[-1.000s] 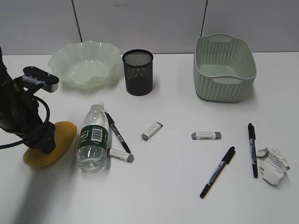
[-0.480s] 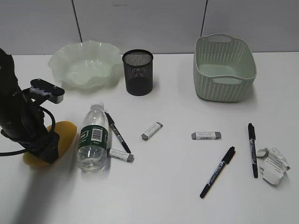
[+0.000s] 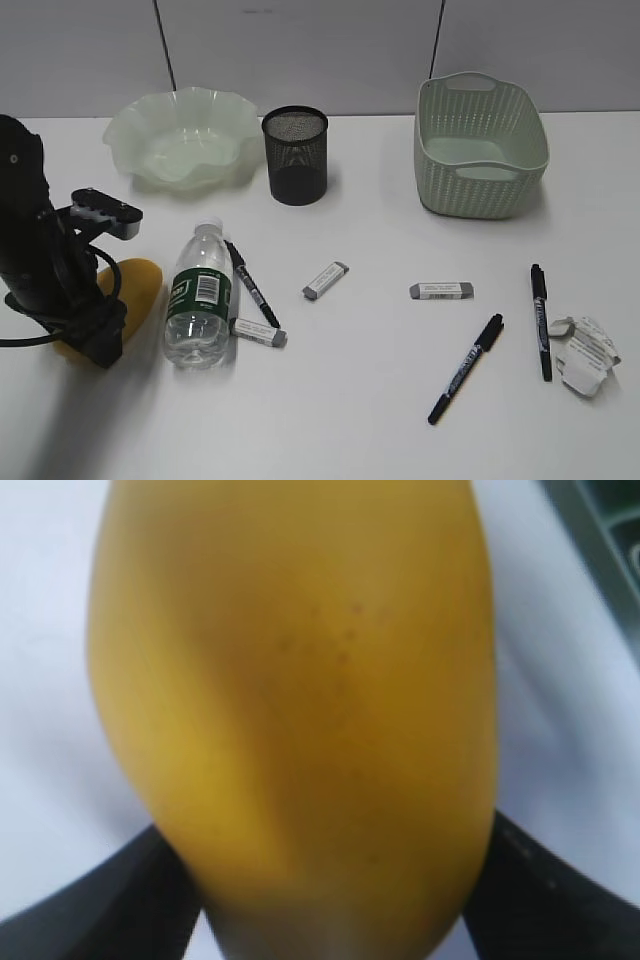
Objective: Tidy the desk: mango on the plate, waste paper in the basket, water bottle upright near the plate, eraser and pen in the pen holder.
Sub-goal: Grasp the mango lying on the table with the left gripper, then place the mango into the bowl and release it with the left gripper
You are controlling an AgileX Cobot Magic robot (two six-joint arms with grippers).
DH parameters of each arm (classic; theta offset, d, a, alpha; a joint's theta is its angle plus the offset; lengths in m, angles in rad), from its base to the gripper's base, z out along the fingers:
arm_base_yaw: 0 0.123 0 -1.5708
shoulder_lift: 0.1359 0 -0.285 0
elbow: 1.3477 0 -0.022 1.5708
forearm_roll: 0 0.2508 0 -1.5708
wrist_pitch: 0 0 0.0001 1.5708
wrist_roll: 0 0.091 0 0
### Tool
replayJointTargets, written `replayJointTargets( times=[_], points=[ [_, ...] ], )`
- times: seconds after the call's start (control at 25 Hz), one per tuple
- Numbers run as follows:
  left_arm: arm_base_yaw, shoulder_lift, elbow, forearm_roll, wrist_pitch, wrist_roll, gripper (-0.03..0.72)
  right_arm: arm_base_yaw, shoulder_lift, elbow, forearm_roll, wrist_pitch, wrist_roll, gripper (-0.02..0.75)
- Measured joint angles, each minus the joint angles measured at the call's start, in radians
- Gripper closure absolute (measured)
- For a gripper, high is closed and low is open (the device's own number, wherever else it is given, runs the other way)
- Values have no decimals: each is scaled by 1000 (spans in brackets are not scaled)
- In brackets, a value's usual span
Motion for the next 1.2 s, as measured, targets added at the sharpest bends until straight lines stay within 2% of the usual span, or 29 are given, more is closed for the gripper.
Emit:
replayJointTargets(
  times=[0.08, 0.4, 0.56, 0.68, 0.88, 1.04, 1.2],
  points=[
    [0, -3, -2, 0, 1, 0, 160, 0, 0, 0, 0, 0, 0, 388],
    [0, -78, -6, 4, 45, 0, 160, 0, 0, 0, 0, 0, 0, 388],
    [1, -182, -86, 11, 131, 0, 160, 0, 0, 0, 0, 0, 0, 388],
    [15, -256, -218, 9, 120, -8, 160, 0, 0, 0, 0, 0, 0, 388],
    [60, -238, -533, -36, 59, -67, 160, 0, 0, 0, 0, 0, 0, 388],
    [84, -124, -758, -71, 49, -76, 160, 0, 0, 0, 0, 0, 0, 388],
    [86, 37, -912, -78, 59, -76, 160, 0, 0, 0, 0, 0, 0, 388]
  ],
)
